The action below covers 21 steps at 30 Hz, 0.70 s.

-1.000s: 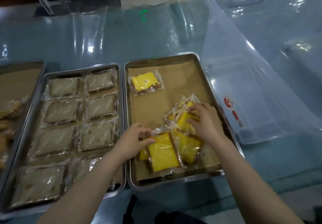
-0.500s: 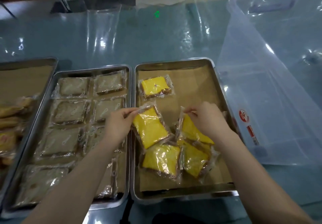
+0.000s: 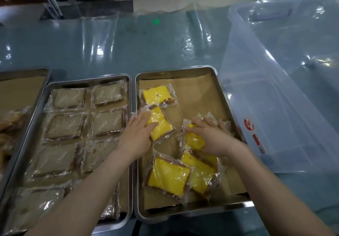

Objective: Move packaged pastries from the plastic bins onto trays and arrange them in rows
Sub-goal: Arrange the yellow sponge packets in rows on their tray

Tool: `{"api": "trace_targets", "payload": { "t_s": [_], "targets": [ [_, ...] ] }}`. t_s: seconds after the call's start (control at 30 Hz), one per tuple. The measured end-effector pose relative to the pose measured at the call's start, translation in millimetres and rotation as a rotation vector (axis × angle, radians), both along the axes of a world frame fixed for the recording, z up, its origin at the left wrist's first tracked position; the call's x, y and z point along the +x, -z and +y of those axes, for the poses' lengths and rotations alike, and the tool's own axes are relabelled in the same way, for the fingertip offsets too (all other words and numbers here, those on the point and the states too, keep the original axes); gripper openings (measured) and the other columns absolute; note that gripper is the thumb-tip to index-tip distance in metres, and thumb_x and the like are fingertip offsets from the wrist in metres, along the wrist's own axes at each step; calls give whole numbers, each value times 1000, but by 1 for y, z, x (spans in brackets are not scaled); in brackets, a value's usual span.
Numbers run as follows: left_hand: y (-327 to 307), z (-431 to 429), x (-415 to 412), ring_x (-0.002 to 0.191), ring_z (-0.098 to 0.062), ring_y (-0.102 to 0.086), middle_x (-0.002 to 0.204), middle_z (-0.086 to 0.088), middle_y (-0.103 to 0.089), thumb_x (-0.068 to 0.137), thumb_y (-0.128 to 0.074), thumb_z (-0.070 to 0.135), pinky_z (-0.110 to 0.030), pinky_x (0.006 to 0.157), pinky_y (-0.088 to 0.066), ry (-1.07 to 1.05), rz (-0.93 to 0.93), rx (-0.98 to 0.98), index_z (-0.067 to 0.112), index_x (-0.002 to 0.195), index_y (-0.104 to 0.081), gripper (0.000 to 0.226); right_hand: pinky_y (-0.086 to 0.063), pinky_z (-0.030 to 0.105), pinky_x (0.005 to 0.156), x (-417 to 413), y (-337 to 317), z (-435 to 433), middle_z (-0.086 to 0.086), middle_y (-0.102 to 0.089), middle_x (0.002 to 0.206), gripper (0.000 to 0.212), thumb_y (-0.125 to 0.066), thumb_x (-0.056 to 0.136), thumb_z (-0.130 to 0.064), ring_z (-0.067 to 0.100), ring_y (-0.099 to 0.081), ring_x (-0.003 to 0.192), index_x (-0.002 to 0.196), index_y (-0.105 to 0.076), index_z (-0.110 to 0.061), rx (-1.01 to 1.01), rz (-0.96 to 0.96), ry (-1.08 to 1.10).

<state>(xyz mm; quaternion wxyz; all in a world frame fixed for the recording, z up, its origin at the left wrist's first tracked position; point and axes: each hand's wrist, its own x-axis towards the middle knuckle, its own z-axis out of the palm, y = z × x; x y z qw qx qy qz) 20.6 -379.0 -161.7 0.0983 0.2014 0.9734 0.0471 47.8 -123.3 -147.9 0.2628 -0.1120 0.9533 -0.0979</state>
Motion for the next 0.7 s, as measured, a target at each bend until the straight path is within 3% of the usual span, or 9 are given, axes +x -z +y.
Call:
{"api": "trace_targets", "payload": {
  "t_s": [0.07, 0.13, 0.23, 0.33, 0.47, 0.57, 0.63, 0.7],
  "targets": [
    [6, -2, -1, 145, -19, 3, 159, -2, 3, 90, -52, 17, -40, 114, 5, 54, -99, -123, 33, 149, -15, 72, 12, 59, 109, -9, 1, -3, -11, 7, 160, 77, -59, 87, -16, 24, 15, 145, 144, -22, -52, 31, 93, 42],
    [8, -1, -2, 144, -21, -10, 159, -3, -5, 90, -54, 16, -40, 116, -4, 65, -97, -145, 33, 149, -14, 73, 9, 59, 110, -18, 3, -6, -5, 4, 161, 71, -52, 89, -8, 27, 14, 145, 143, -28, -47, 86, 274, 103],
    [9, 10, 3, 138, -27, -26, 155, -10, -20, 89, -57, 12, -38, 111, -26, 102, -52, -131, 30, 149, -15, 75, -1, 54, 116, -26, 12, -5, 1, -10, 160, 50, -46, 97, -22, 28, 2, 147, 144, -35, -38, 29, 309, 177],
    [10, 21, 2, 139, -33, -24, 158, -14, -2, 90, -60, 31, -42, 105, -36, 20, -125, -94, 29, 149, -11, 78, -3, 48, 117, -27, 25, -3, 0, -9, 160, 41, -37, 101, -37, 26, 0, 147, 142, -42, -34, -28, 187, 191],
    [10, 33, -18, 132, -40, -36, 157, -17, -2, 86, -55, 51, -45, 101, -40, -70, -229, -95, 25, 150, -12, 81, -10, 48, 117, -40, 32, 4, 0, -17, 159, 51, -39, 98, -45, 25, -8, 147, 146, -33, -30, -77, 174, 203],
    [11, 40, -35, 136, -37, -31, 158, -11, -5, 88, -45, 57, -47, 105, -35, -155, -287, 109, 27, 149, -14, 76, -16, 48, 116, -56, 34, 7, 1, -25, 157, 58, -41, 96, -48, 25, -13, 146, 148, -27, -27, -88, 201, 275],
    [14, 44, -47, 138, -28, -28, 155, -6, -20, 91, -37, 55, -44, 109, -30, -101, -187, 286, 26, 148, -22, 65, -12, 49, 116, -66, 37, 7, 0, -16, 159, 62, -38, 96, -51, 26, -6, 146, 150, -19, -28, -53, 189, 295],
    [20, 47, -63, 136, -24, -27, 151, -2, -29, 92, -35, 54, -39, 110, -25, -36, -27, 279, 26, 145, -30, 60, -6, 49, 116, -76, 43, 6, -2, -7, 160, 65, -37, 96, -52, 26, 2, 147, 152, -12, -29, -28, 183, 290]
  ]
}}
